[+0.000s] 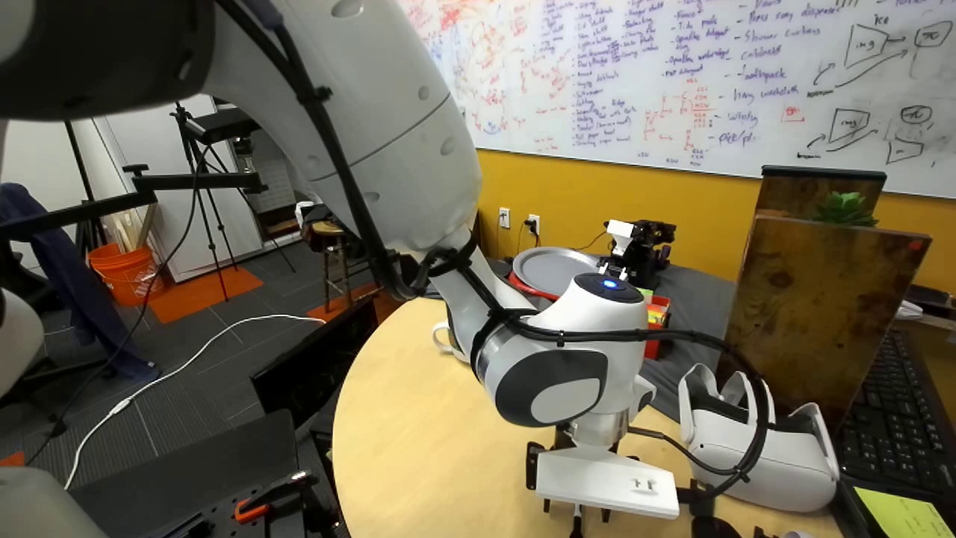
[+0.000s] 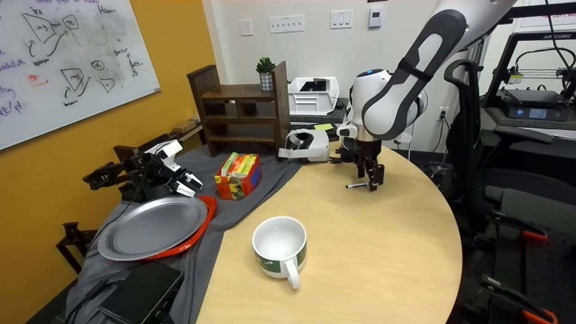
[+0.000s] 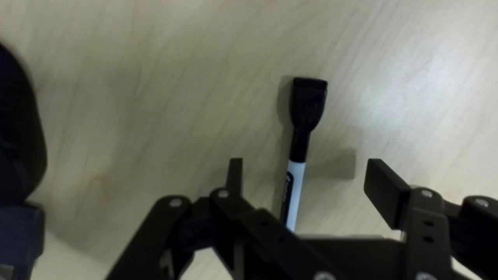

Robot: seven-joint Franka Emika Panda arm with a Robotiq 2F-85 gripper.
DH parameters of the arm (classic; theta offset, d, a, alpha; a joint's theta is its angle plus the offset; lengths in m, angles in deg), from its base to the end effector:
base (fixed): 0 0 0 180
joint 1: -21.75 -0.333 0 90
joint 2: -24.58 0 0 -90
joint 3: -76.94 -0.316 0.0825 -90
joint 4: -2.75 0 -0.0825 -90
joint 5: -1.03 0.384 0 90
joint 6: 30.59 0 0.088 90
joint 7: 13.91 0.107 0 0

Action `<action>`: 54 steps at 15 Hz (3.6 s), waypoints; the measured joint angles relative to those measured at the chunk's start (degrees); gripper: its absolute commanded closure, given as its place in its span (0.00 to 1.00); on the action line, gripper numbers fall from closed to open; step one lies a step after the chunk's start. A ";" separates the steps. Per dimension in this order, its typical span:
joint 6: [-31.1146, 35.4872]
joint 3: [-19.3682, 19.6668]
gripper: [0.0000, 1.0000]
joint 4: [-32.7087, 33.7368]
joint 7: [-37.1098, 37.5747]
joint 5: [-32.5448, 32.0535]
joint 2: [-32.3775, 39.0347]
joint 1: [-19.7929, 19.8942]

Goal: Put the marker in the mug

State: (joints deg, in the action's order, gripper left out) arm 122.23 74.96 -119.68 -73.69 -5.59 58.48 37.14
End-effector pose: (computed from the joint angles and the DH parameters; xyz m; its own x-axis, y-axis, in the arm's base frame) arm 0.5415 -0.1247 0.1187 0.6132 0.7880 -0.0543 0.7873 -0.6154 -0.0393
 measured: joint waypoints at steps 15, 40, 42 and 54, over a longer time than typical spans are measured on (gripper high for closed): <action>0.07 -0.47 0.99 0.99 0.00 0.01 0.66 0.71; 0.14 -2.68 0.97 -4.79 15.56 2.81 -8.37 -4.02; 0.13 -2.53 0.97 -5.84 17.21 2.49 -9.81 -4.88; -0.96 -0.21 0.97 -7.34 25.51 -6.67 -14.73 -10.43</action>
State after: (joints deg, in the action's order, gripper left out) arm 121.27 74.75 -127.02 -48.18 -12.26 43.74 26.71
